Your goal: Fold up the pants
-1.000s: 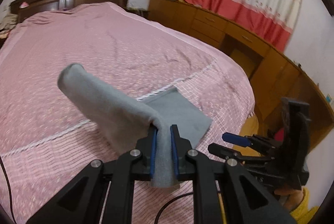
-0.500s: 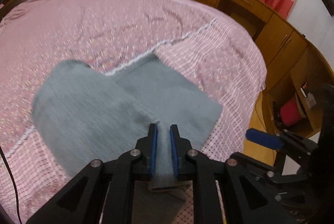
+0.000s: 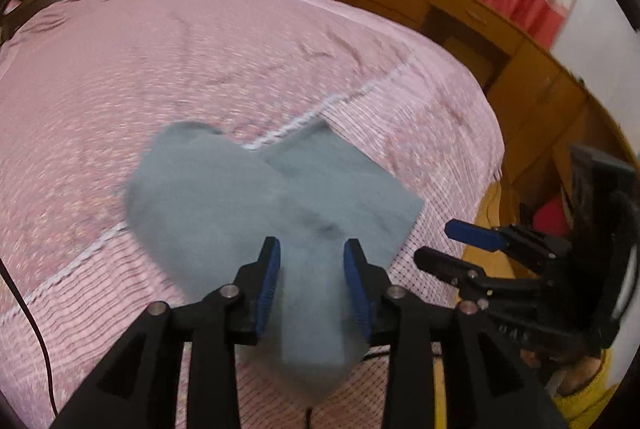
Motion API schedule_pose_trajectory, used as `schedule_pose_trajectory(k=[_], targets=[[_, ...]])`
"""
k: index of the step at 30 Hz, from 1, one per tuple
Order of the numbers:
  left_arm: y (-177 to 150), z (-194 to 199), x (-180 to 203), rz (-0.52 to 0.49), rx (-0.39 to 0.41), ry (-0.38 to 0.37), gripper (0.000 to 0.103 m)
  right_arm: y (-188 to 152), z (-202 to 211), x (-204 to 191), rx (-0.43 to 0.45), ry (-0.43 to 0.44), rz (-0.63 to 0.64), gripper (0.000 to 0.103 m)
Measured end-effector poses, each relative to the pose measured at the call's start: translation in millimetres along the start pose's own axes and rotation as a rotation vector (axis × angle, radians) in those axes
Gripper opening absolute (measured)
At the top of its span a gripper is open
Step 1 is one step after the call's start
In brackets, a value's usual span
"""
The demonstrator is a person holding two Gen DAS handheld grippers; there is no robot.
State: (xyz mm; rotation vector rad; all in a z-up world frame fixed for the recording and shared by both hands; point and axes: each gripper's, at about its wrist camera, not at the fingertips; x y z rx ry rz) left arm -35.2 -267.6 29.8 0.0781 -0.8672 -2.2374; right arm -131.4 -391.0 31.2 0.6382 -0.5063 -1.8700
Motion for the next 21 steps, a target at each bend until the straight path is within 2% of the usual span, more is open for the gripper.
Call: schedule_pose_trajectory(k=[5,9,13,21], targets=[[-7.8,22.6,-34.2,0.083,0.042,0.036,0.036,13.2,-1.0,-10.5,0.003,0.001,0.035,0.056],[-21.5,21.4,-64.0,0.139,0.009,0.128,0.036,22.8,-8.2,-27.1,-0.015,0.006,0.075,0.056],[-38.2,17.8,-84.1,0.202,-0.028,0.137,0.039,28.6,-19.1,-46.1,-0.044,0.039,0.115,0.056],[-61.4,15.1,-88.1,0.165,-0.042,0.216,0.052,44.0,-46.2,-63.6,-0.116,0.076,0.121,0.056]])
Point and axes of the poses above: each gripper's, at about its wrist camera, not at the fingertips, and z roughly against the way its jaws point, x to its right, y to its top, and after that the axes turned 3 degrees about x, right-handed
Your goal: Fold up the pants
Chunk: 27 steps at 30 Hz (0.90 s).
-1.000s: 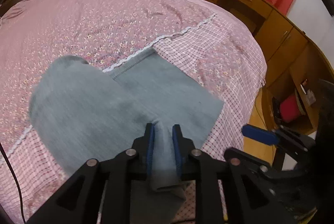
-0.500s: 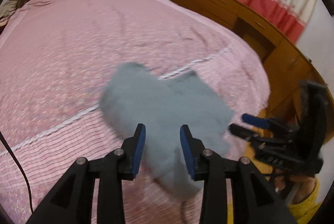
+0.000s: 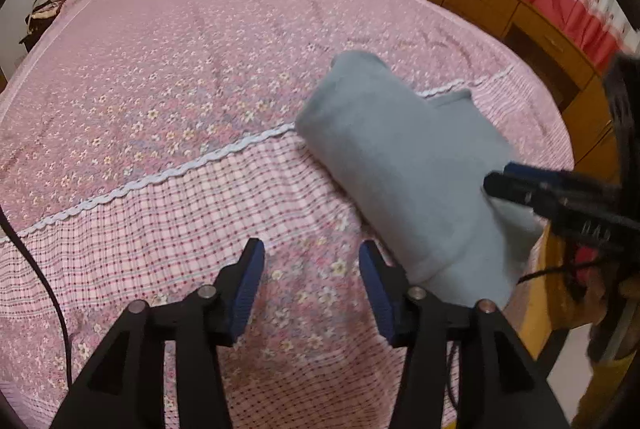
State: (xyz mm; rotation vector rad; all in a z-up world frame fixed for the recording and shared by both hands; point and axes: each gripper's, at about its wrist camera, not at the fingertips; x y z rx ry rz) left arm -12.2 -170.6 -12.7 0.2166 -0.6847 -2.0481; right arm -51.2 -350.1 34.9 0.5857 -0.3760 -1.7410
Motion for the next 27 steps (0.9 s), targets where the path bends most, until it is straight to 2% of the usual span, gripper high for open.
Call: schedule_pose_trajectory(k=[7,16,20,22,24,25,27], targets=[[-6.5,-7.0,1.1,0.014,-0.027,-0.02,0.052,7.3,-13.5,-6.1,-0.047,0.017,0.031,0.056],[-7.1,-11.8,1.3,0.032,-0.025,-0.025,0.052,13.4,-30.5,-5.7,-0.107,0.129,0.007,0.056],[-2.8,-15.7,-1.4,0.04,-0.025,-0.024,0.052,12.9,-38.1,-7.7,-0.125,0.123,0.013,0.055],[-1.4,-16.1,-1.7,0.042,-0.024,-0.024,0.052,12.8,-38.8,-8.4,-0.129,0.122,0.012,0.051],[0.0,-17.9,-1.7,0.042,-0.023,-0.022,0.052,13.3,-35.8,-9.6,-0.119,0.122,0.018,0.032],[0.4,-18.4,-1.8,0.043,-0.022,-0.021,0.052,13.4,-32.9,-10.9,-0.111,0.119,0.026,0.03],[0.9,-19.6,-1.6,0.046,-0.022,-0.023,0.052,12.0,-27.4,-13.4,-0.096,0.113,0.046,0.019]])
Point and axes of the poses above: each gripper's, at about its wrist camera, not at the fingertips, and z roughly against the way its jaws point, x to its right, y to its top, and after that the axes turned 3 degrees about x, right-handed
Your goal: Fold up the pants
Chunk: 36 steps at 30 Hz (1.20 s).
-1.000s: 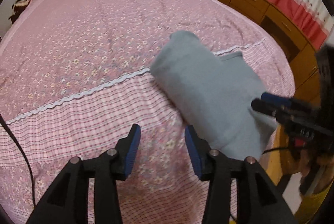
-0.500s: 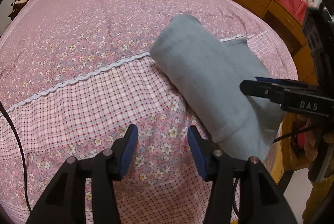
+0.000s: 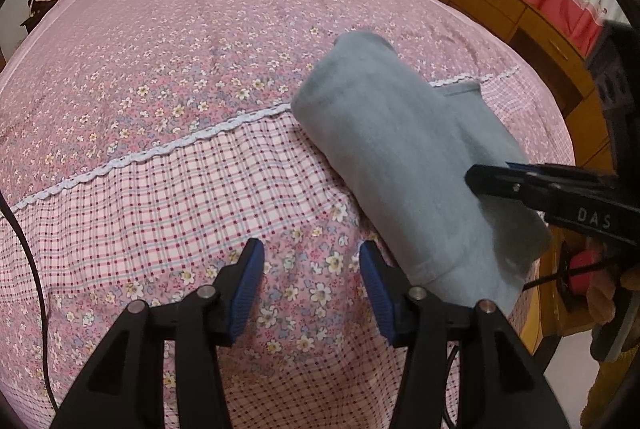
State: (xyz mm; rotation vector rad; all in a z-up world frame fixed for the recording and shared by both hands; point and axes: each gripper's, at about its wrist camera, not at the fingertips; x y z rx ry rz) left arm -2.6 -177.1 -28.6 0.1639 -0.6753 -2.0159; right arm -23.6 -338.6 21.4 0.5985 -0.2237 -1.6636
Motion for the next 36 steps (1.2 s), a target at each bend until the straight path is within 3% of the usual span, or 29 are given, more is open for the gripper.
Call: schedule_pose_trajectory(k=[5,12,21,30,36], targets=[[-0.7,-2.0,2.4,-0.002,0.0,-0.003,0.052,-4.3,12.9,-9.3,0.044,-0.012,0.041,0.012],[5.6,5.0,1.3,0.025,0.028,-0.005,0.052,7.7,60.0,-21.5,0.183,0.046,0.065,0.011],[38.2,20.7,16.5,-0.011,0.096,-0.039,0.052,21.4,99.7,-2.7,0.279,-0.017,0.052,0.01],[58.8,11.4,50.9,-0.073,0.117,-0.071,0.052,18.8,77.9,49.2,0.249,-0.225,0.033,0.01],[76.7,-3.4,78.9,-0.138,0.153,-0.122,0.052,15.9,43.3,76.0,0.191,-0.218,0.001,0.01]])
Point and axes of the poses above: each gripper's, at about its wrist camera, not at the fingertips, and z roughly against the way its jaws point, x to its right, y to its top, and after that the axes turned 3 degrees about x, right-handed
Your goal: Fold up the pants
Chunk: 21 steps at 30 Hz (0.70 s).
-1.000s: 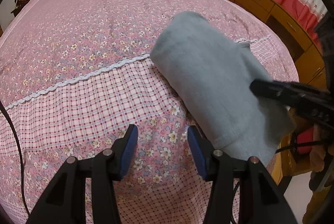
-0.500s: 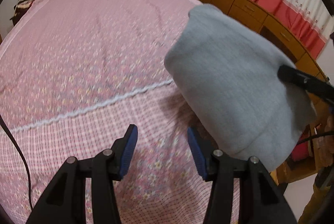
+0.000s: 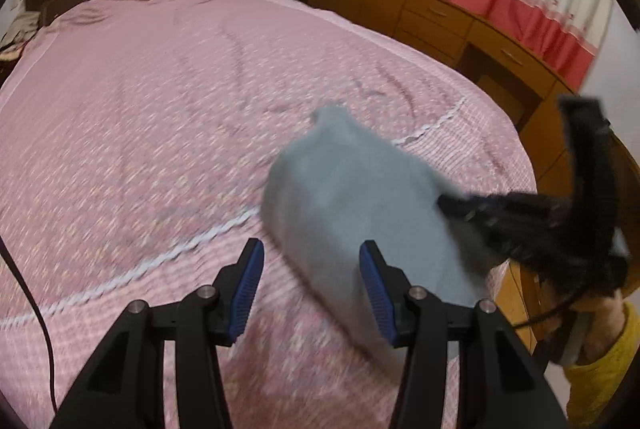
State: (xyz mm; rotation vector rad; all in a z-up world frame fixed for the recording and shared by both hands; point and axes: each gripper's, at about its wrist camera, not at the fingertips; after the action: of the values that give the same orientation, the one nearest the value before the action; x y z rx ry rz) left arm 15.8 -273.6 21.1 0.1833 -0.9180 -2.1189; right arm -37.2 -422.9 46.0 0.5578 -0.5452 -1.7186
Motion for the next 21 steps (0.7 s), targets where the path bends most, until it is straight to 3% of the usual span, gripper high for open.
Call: schedule_pose_trajectory(k=[5,8,11,16,21], targets=[[12.0,-42.7,3.6,-0.021,-0.041,-0.028,0.052,-12.3,-39.9,13.3,-0.079,0.007,-0.038,0.011],[11.2,-60.0,-2.4,0.012,-0.083,-0.024,0.052,-16.0,-38.4,19.1,-0.075,0.002,-0.072,0.013],[7.6,-61.1,-7.9,0.01,-0.082,-0.03,0.052,-17.0,-22.3,26.1,-0.058,-0.002,-0.114,0.019],[3.6,-49.8,-12.7,0.022,-0.076,-0.036,0.052,-30.6,20.1,26.4,-0.011,0.0,-0.173,0.021],[-2.5,-38.5,-11.7,-0.004,-0.058,-0.022,0.052,-53.4,54.1,2.1,0.007,0.066,-0.2,0.021]])
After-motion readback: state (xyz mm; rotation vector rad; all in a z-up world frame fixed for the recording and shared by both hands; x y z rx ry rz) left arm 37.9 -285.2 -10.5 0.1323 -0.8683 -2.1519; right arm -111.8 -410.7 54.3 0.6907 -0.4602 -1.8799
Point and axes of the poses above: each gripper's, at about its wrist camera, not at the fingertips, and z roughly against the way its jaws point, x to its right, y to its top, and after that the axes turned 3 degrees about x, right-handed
